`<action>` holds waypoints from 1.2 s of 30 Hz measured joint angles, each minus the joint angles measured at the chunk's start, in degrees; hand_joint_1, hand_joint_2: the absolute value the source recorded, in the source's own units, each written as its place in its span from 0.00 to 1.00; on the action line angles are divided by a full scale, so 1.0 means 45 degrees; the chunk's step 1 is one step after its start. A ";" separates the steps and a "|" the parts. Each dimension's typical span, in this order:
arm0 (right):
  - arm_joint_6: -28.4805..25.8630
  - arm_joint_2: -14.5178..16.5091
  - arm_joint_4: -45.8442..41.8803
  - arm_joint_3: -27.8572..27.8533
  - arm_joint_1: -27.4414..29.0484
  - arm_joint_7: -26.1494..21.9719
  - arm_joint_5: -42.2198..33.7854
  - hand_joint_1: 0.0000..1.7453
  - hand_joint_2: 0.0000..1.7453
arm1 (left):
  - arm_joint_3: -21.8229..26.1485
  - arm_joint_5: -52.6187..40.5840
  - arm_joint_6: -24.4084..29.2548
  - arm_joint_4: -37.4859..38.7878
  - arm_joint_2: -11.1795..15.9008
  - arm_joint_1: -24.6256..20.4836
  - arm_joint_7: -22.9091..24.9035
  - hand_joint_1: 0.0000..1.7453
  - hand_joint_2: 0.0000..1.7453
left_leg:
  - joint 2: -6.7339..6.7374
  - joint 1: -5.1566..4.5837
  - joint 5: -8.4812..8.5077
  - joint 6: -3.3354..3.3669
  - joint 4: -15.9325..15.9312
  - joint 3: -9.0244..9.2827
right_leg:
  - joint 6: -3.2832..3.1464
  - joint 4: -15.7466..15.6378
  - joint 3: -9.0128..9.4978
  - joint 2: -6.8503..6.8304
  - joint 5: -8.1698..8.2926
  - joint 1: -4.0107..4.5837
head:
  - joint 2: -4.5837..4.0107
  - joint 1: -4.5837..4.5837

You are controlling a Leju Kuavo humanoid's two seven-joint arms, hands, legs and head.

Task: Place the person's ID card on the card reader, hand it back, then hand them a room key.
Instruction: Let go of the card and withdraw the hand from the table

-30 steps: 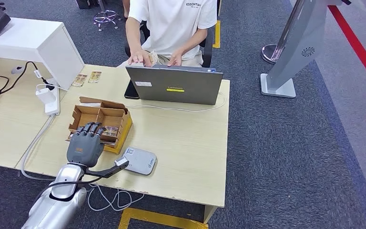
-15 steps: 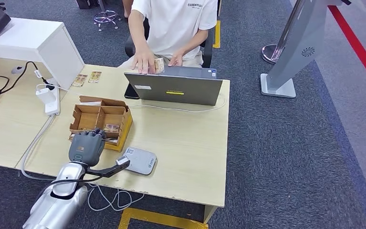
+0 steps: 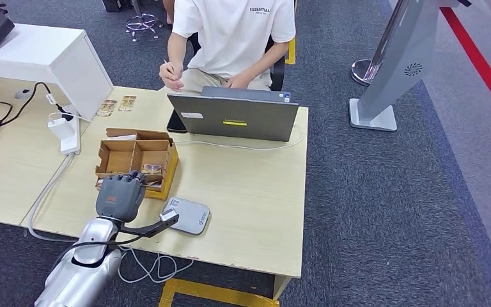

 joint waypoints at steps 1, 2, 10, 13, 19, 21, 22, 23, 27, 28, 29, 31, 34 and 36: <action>0.0001 -0.0002 0.0001 0.0000 0.0010 -0.0001 -0.0035 0.00 0.00 | -0.0035 0.0040 0.0010 -0.0197 -0.0012 0.0071 -0.0081 1.00 1.00 | 0.0001 0.0000 0.0000 0.0000 0.0000 0.0000 | 0.0000 0.0000 -0.0001 0.0000 0.0000 0.0000 | 0.0000 0.0000; 0.0002 -0.0006 0.0002 0.0000 0.0025 -0.0009 -0.0078 0.00 0.00 | -0.0094 0.0101 -0.0005 -0.0494 -0.0023 0.0173 -0.0177 1.00 1.00 | 0.0001 0.0000 0.0000 0.0000 0.0001 0.0000 | 0.0000 0.0000 -0.0003 0.0001 0.0000 -0.0001 | 0.0000 0.0000; 0.0000 -0.0098 0.0000 -0.0203 0.0270 -0.0414 -0.0752 0.00 0.00 | -0.2265 0.1054 -0.2119 -0.6048 0.0013 0.1095 -0.0601 1.00 1.00 | -0.0006 -0.0012 -0.0007 0.0008 0.0005 -0.0013 | 0.0005 -0.0007 -0.0009 -0.0005 -0.0003 -0.0012 | 0.0000 0.0004; 0.0001 -0.0155 0.0002 -0.0406 0.0407 -0.0557 -0.0959 0.00 0.00 | -0.3252 0.1761 -0.2799 -0.8153 0.0163 0.0950 -0.0371 1.00 1.00 | -0.0004 -0.0015 -0.0007 0.0010 0.0006 -0.0013 | 0.0006 -0.0008 -0.0014 -0.0005 -0.0002 -0.0012 | 0.0000 0.0002; -0.0001 -0.0177 0.0001 -0.0642 0.0483 -0.0586 -0.1000 0.00 0.00 | -0.3971 0.2669 -0.3962 -1.0141 0.0390 -0.0314 0.0209 1.00 1.00 | -0.0004 -0.0002 0.0004 0.0003 0.0003 -0.0002 | 0.0000 -0.0004 -0.0010 -0.0008 0.0002 -0.0003 | 0.0000 0.0000; 0.0001 -0.0178 -0.0001 -0.0664 0.0466 -0.0563 -0.0926 0.00 0.00 | -0.4017 0.2874 -0.4648 -1.0200 0.0386 -0.0972 0.0495 1.00 1.00 | -0.0004 0.0001 0.0008 0.0004 0.0003 -0.0003 | -0.0006 -0.0002 -0.0011 -0.0009 0.0007 -0.0001 | 0.0000 0.0000; 0.0001 -0.0178 -0.0002 -0.0665 0.0443 -0.0523 -0.0858 0.00 0.00 | -0.4024 0.2918 -0.4974 -1.0135 0.0349 -0.1403 0.0686 1.00 1.00 | -0.0005 0.0001 0.0010 0.0006 0.0003 -0.0003 | -0.0008 -0.0002 -0.0011 -0.0010 0.0009 0.0000 | 0.0000 0.0000; 0.0001 -0.0178 -0.0002 -0.0664 0.0410 -0.0469 -0.0765 0.00 0.00 | -0.4028 0.2838 -0.5183 -0.9978 0.0271 -0.1881 0.0906 1.00 1.00 | -0.0005 0.0001 0.0012 0.0008 0.0003 -0.0004 | -0.0009 -0.0002 -0.0010 -0.0011 0.0012 -0.0001 | 0.0000 0.0000; 0.0002 -0.0178 0.0000 -0.0583 0.0183 -0.0153 -0.0264 0.00 0.00 | -0.4030 0.0659 -0.4099 -0.8148 -0.0310 -0.3712 0.1913 1.00 1.00 | -0.0005 -0.0007 0.0017 0.0015 0.0006 -0.0003 | 0.0002 -0.0002 0.0006 -0.0008 0.0027 -0.0006 | 0.0000 0.0004; 0.0002 -0.0178 0.0001 -0.0529 0.0105 -0.0044 -0.0122 0.00 0.00 | -0.4035 -0.0228 -0.3372 -0.7343 -0.0453 -0.4137 0.2185 1.00 1.00 | -0.0004 -0.0009 0.0020 0.0017 0.0007 -0.0003 | 0.0005 -0.0002 0.0011 -0.0005 0.0032 -0.0008 | 0.0000 0.0004; 0.0002 -0.0178 0.0004 -0.0464 0.0020 0.0056 0.0000 0.00 0.00 | -0.4057 -0.0985 -0.2622 -0.6413 -0.0567 -0.4568 0.2452 1.00 1.00 | -0.0002 -0.0010 0.0024 0.0019 0.0007 -0.0002 | 0.0008 -0.0002 0.0013 -0.0001 0.0038 -0.0009 | 0.0000 0.0006; 0.0002 -0.0178 0.0008 -0.0333 -0.0163 0.0210 0.0159 0.00 0.00 | -0.4137 -0.1800 -0.1351 -0.4334 -0.0738 -0.5419 0.2901 1.00 1.00 | 0.0004 -0.0011 0.0033 0.0015 0.0008 -0.0001 | 0.0011 -0.0001 0.0011 0.0012 0.0050 -0.0010 | 0.0000 0.0007; -0.0001 -0.0178 0.0018 -0.0209 -0.0349 0.0305 0.0260 0.00 0.00 | -0.4205 -0.2001 -0.0286 -0.1504 -0.0938 -0.6388 0.3223 1.00 1.00 | 0.0017 -0.0010 0.0043 0.0009 0.0008 -0.0001 | 0.0009 0.0003 0.0005 0.0028 0.0058 -0.0010 | 0.0000 0.0001; 0.0001 -0.0178 0.0021 -0.0158 -0.0401 0.0317 0.0273 0.00 0.00 | -0.4214 -0.2024 -0.0063 -0.0230 -0.1042 -0.6775 0.3273 1.00 1.00 | 0.0021 -0.0010 0.0044 0.0007 0.0008 -0.0003 | 0.0009 0.0006 0.0005 0.0031 0.0057 -0.0010 | 0.0000 0.0000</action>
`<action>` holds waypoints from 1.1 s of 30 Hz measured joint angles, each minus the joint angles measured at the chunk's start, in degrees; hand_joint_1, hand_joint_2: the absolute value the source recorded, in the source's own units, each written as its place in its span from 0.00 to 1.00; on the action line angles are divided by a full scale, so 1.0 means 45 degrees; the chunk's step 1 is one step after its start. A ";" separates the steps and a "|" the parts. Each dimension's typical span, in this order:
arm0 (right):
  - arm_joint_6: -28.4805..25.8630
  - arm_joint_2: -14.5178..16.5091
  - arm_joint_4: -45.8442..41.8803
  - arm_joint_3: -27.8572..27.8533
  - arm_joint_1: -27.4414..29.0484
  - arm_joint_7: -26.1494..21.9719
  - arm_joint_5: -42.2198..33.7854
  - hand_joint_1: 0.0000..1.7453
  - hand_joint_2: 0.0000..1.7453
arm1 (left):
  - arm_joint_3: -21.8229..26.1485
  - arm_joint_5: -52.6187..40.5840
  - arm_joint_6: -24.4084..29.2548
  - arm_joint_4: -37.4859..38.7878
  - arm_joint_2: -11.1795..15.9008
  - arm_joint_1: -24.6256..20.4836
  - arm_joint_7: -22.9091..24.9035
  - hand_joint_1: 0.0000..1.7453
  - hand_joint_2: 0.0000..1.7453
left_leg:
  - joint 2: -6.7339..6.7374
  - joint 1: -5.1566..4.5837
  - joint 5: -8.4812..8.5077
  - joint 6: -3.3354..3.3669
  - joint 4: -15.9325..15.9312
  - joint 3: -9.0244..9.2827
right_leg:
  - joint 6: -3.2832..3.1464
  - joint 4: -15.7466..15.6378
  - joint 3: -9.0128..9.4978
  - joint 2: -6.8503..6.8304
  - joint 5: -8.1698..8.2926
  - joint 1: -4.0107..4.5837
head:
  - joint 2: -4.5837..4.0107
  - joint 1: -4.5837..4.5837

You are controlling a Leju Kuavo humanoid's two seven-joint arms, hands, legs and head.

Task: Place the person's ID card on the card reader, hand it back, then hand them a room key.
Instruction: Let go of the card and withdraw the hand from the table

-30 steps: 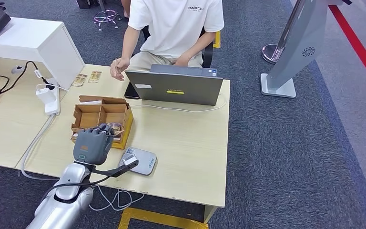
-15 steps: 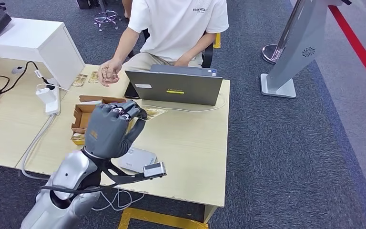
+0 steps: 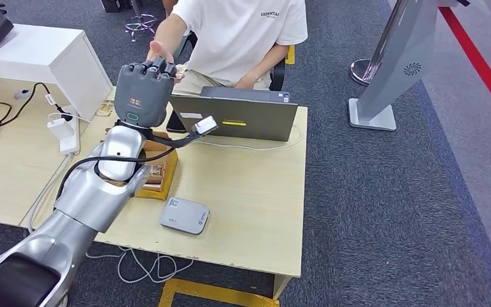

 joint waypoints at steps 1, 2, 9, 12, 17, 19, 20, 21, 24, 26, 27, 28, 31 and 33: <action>0.0000 0.0000 0.0001 0.0027 -0.0017 0.0004 0.0001 0.00 0.00 | -0.0005 -0.0002 0.0050 0.0513 -0.0052 -0.0154 0.0008 1.00 1.00 | 0.0000 0.0000 0.0000 0.0000 0.0000 -0.0001 | 0.0000 0.0001 0.0000 0.0000 0.0000 0.0000 | 0.0000 0.0000; 0.0000 0.0000 0.0001 0.0051 -0.0031 0.0004 0.0001 0.00 0.00 | -0.0008 -0.0004 0.0069 0.0934 -0.0103 -0.0281 0.0018 1.00 1.00 | 0.0000 -0.0001 -0.0001 0.0000 0.0000 -0.0003 | 0.0000 0.0001 -0.0001 0.0000 -0.0001 0.0000 | 0.0000 0.0001; -0.0002 0.0000 0.0001 0.0154 -0.0060 0.0004 0.0005 0.00 0.00 | -0.0025 -0.0004 0.0091 0.2526 -0.0290 -0.0764 0.0055 1.00 1.00 | 0.0000 -0.0001 -0.0004 0.0000 -0.0001 -0.0010 | 0.0002 0.0000 -0.0008 -0.0001 -0.0003 0.0000 | 0.0000 0.0000; 0.0000 0.0000 0.0005 0.0159 -0.0060 0.0004 0.0007 0.00 0.00 | -0.0025 -0.0004 0.0061 0.2796 -0.0300 -0.0814 0.0059 1.00 1.00 | 0.0000 -0.0001 -0.0003 0.0000 -0.0001 -0.0011 | 0.0002 0.0001 -0.0008 -0.0001 -0.0003 0.0000 | 0.0000 0.0000; 0.0000 0.0023 0.0027 0.0209 -0.0084 0.0184 0.0145 0.00 0.00 | -0.0025 0.0044 0.0028 0.3237 -0.0277 -0.0833 0.0085 1.00 1.00 | -0.0002 -0.0003 -0.0003 0.0001 -0.0001 -0.0038 | 0.0002 0.0002 -0.0003 -0.0001 -0.0003 0.0000 | 0.0000 0.0001; 0.0000 0.0064 0.0045 0.0260 -0.0127 0.0345 0.0261 0.00 0.00 | -0.0025 0.0081 0.0090 0.3467 -0.0213 -0.0831 0.0025 1.00 1.00 | -0.0002 -0.0003 -0.0003 0.0001 -0.0001 -0.0046 | 0.0002 0.0004 -0.0004 0.0000 -0.0003 0.0001 | 0.0000 0.0001; -0.0001 0.0089 0.0052 0.0290 -0.0150 0.0410 0.0307 0.00 0.00 | -0.0024 0.0118 0.0134 0.3587 -0.0161 -0.0829 -0.0027 1.00 1.00 | -0.0002 -0.0003 -0.0003 0.0000 -0.0002 -0.0047 | 0.0002 0.0004 -0.0006 0.0000 -0.0003 0.0001 | 0.0000 0.0000; 0.0000 0.0113 0.0058 0.0321 -0.0170 0.0452 0.0352 0.00 0.00 | -0.0023 0.0168 0.0185 0.3699 -0.0103 -0.0826 -0.0090 0.75 1.00 | -0.0001 -0.0003 -0.0004 0.0000 -0.0002 -0.0048 | 0.0002 0.0004 -0.0008 0.0001 -0.0003 0.0002 | 0.0000 0.0000; 0.0000 0.0179 0.0067 0.0425 -0.0220 0.0480 0.0435 0.00 0.00 | -0.0010 0.0346 0.0381 0.3978 0.0069 -0.0796 -0.0283 0.00 1.00 | -0.0007 -0.0001 -0.0004 0.0000 -0.0002 -0.0052 | 0.0003 0.0005 -0.0011 -0.0005 -0.0006 0.0002 | 0.0000 0.0000; 0.0000 0.0219 0.0073 0.0488 -0.0263 0.0480 0.0463 0.00 0.00 | 0.0045 0.0503 0.0644 0.4100 0.0130 -0.0751 -0.0537 0.00 1.00 | -0.0016 -0.0001 -0.0004 0.0000 -0.0003 -0.0055 | 0.0004 0.0006 -0.0010 -0.0011 -0.0008 0.0002 | 0.0000 0.0000; 0.0001 0.0238 0.0075 0.0514 -0.0290 0.0480 0.0487 0.00 0.00 | 0.0101 0.0592 0.0834 0.4143 0.0150 -0.0717 -0.0721 0.00 1.00 | -0.0017 -0.0001 -0.0003 0.0000 -0.0003 -0.0056 | 0.0004 0.0007 -0.0010 -0.0013 -0.0009 0.0002 | 0.0000 0.0000; 0.0001 0.0253 0.0078 0.0533 -0.0317 0.0483 0.0506 0.00 0.00 | 0.0179 0.0674 0.1023 0.4171 0.0160 -0.0672 -0.0943 0.00 1.00 | -0.0017 -0.0002 -0.0003 0.0000 -0.0004 -0.0055 | 0.0004 0.0007 -0.0010 -0.0012 -0.0009 0.0002 | 0.0000 0.0000; 0.0000 0.0293 0.0079 0.0556 -0.0362 0.0517 0.0521 0.00 0.00 | 0.0493 0.0934 0.1305 0.4056 0.0170 -0.0433 -0.1606 0.00 1.00 | -0.0016 -0.0002 -0.0002 0.0001 -0.0005 -0.0054 | 0.0004 0.0006 -0.0009 -0.0012 -0.0008 0.0002 | 0.0000 0.0001; 0.0001 0.0310 0.0080 0.0557 -0.0365 0.0562 0.0515 0.00 0.00 | 0.0718 0.1126 0.1262 0.3706 0.0185 -0.0165 -0.1922 0.00 1.00 | -0.0017 -0.0002 0.0000 0.0000 -0.0004 -0.0054 | 0.0004 0.0007 -0.0008 -0.0013 -0.0007 0.0001 | 0.0000 0.0001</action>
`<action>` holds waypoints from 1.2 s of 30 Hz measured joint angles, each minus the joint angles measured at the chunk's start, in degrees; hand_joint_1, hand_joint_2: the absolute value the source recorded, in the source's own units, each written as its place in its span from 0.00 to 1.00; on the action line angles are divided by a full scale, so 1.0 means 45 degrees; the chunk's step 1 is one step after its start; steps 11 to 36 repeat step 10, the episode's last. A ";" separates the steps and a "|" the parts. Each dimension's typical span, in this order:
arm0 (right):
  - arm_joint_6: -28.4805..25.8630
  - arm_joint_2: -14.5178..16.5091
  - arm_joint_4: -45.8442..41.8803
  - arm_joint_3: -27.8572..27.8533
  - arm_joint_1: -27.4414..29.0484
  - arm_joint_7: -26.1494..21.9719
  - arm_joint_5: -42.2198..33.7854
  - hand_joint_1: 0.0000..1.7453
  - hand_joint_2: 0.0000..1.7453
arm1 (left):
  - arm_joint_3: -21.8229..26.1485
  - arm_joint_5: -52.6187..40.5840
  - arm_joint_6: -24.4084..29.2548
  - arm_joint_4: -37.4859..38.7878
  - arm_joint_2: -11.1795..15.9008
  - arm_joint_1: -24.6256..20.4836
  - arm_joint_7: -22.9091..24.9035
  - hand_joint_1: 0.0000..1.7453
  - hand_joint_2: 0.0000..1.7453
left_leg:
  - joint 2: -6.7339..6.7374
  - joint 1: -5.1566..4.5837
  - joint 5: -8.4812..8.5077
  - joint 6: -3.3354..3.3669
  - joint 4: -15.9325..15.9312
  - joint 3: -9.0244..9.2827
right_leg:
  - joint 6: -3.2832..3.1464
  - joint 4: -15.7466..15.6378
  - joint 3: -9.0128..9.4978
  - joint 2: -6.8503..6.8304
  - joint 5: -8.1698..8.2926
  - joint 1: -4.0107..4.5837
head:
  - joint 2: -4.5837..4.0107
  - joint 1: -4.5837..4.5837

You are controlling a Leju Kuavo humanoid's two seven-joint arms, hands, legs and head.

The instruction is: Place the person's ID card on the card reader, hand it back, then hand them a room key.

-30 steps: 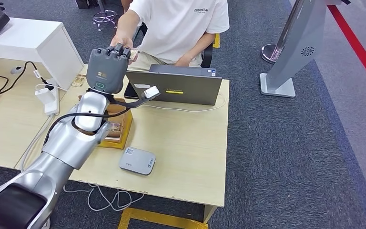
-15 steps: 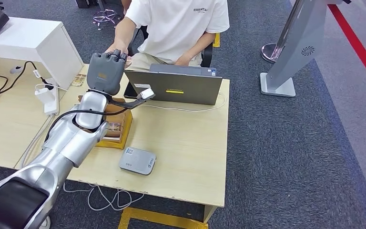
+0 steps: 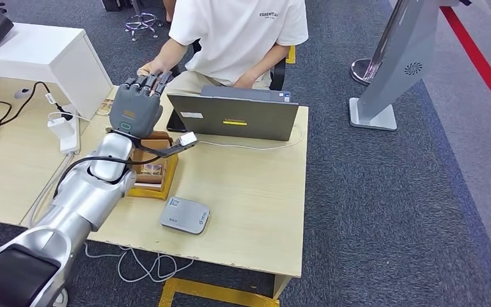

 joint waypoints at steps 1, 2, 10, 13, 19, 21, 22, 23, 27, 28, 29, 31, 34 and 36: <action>0.0001 0.0002 0.0001 0.0001 0.0002 0.0019 -0.0001 0.00 0.00 | 0.0109 0.0091 -0.0077 -0.0261 0.0011 0.0141 -0.0124 0.00 1.00 | -0.0001 0.0000 0.0001 0.0000 0.0000 0.0000 | 0.0000 0.0000 0.0000 -0.0002 0.0000 0.0000 | 0.0000 0.0000; 0.0001 0.0005 0.0002 0.0002 0.0004 0.0033 0.0000 0.00 0.00 | 0.0209 0.0177 -0.0189 -0.0559 0.0023 0.0267 -0.0234 0.00 1.00 | -0.0002 0.0000 0.0001 -0.0001 0.0000 0.0000 | 0.0000 0.0000 0.0001 -0.0004 0.0001 0.0000 | 0.0000 0.0000; -0.0001 0.0006 0.0004 0.0004 0.0015 -0.0136 -0.0082 0.00 0.00 | 0.0560 0.0539 -0.0845 -0.2349 0.0125 0.0721 -0.0605 0.00 1.00 | -0.0003 -0.0002 0.0001 -0.0001 0.0000 0.0000 | 0.0001 0.0000 0.0003 -0.0005 0.0001 0.0000 | 0.0000 0.0000; -0.0001 0.0006 0.0004 0.0004 0.0015 -0.0136 -0.0082 0.00 0.00 | 0.0560 0.0539 -0.0845 -0.2349 0.0125 0.0721 -0.0605 0.00 1.00 | -0.0003 -0.0002 0.0001 -0.0001 0.0000 0.0000 | 0.0001 0.0000 0.0003 -0.0005 0.0001 0.0000 | 0.0000 0.0000; -0.0001 0.0006 0.0004 0.0004 0.0015 -0.0136 -0.0082 0.00 0.00 | 0.0560 0.0539 -0.0845 -0.2349 0.0125 0.0721 -0.0605 0.00 1.00 | -0.0003 -0.0002 0.0001 -0.0001 0.0000 0.0000 | 0.0001 0.0000 0.0003 -0.0005 0.0001 0.0000 | 0.0000 0.0000; -0.0001 0.0006 0.0004 0.0004 0.0015 -0.0136 -0.0082 0.00 0.00 | 0.0560 0.0539 -0.0845 -0.2349 0.0125 0.0721 -0.0605 0.00 1.00 | -0.0003 -0.0002 0.0001 -0.0001 0.0000 0.0000 | 0.0001 0.0000 0.0003 -0.0005 0.0001 0.0000 | 0.0000 0.0000; -0.0001 0.0006 0.0004 0.0004 0.0015 -0.0136 -0.0082 0.00 0.00 | 0.0560 0.0539 -0.0845 -0.2349 0.0125 0.0721 -0.0605 0.00 1.00 | -0.0003 -0.0002 0.0001 -0.0001 0.0000 0.0000 | 0.0001 0.0000 0.0003 -0.0005 0.0001 0.0000 | 0.0000 0.0000; -0.0001 0.0006 0.0004 0.0004 0.0015 -0.0136 -0.0082 0.00 0.00 | 0.0560 0.0539 -0.0845 -0.2349 0.0125 0.0721 -0.0605 0.00 1.00 | -0.0003 -0.0002 0.0001 -0.0001 0.0000 0.0000 | 0.0001 0.0000 0.0003 -0.0005 0.0001 0.0000 | 0.0000 0.0000; -0.0001 0.0006 0.0004 0.0004 0.0015 -0.0136 -0.0082 0.00 0.00 | 0.0560 0.0539 -0.0845 -0.2349 0.0125 0.0721 -0.0605 0.00 1.00 | -0.0003 -0.0002 0.0001 -0.0001 0.0000 0.0000 | 0.0001 0.0000 0.0003 -0.0005 0.0001 0.0000 | 0.0000 0.0000; -0.0001 0.0006 0.0004 0.0004 0.0015 -0.0136 -0.0082 0.00 0.00 | 0.0560 0.0539 -0.0845 -0.2349 0.0125 0.0721 -0.0605 0.00 1.00 | -0.0003 -0.0002 0.0001 -0.0001 0.0000 0.0000 | 0.0001 0.0000 0.0003 -0.0005 0.0001 0.0000 | 0.0000 0.0000; -0.0001 0.0006 0.0004 0.0004 0.0015 -0.0136 -0.0082 0.00 0.00 | 0.0560 0.0539 -0.0845 -0.2349 0.0125 0.0721 -0.0605 0.00 1.00 | -0.0003 -0.0002 0.0001 -0.0001 0.0000 0.0000 | 0.0001 0.0000 0.0003 -0.0005 0.0001 0.0000 | 0.0000 0.0000; -0.0001 0.0006 0.0004 0.0004 0.0015 -0.0136 -0.0082 0.00 0.00 | 0.0560 0.0539 -0.0845 -0.2349 0.0125 0.0721 -0.0605 0.00 1.00 | -0.0003 -0.0002 0.0001 -0.0001 0.0000 0.0000 | 0.0001 0.0000 0.0003 -0.0005 0.0001 0.0000 | 0.0000 0.0000; -0.0001 0.0006 0.0004 0.0004 0.0015 -0.0136 -0.0082 0.00 0.00 | 0.0560 0.0539 -0.0845 -0.2349 0.0125 0.0721 -0.0605 0.00 1.00 | -0.0003 -0.0002 0.0001 -0.0001 0.0000 0.0000 | 0.0001 0.0000 0.0003 -0.0005 0.0001 0.0000 | 0.0000 0.0000; -0.0001 0.0006 0.0004 0.0004 0.0015 -0.0136 -0.0082 0.00 0.00 | 0.0560 0.0539 -0.0845 -0.2349 0.0125 0.0721 -0.0605 0.00 1.00 | -0.0003 -0.0002 0.0001 -0.0001 0.0000 0.0000 | 0.0001 0.0000 0.0003 -0.0005 0.0001 0.0000 | 0.0000 0.0000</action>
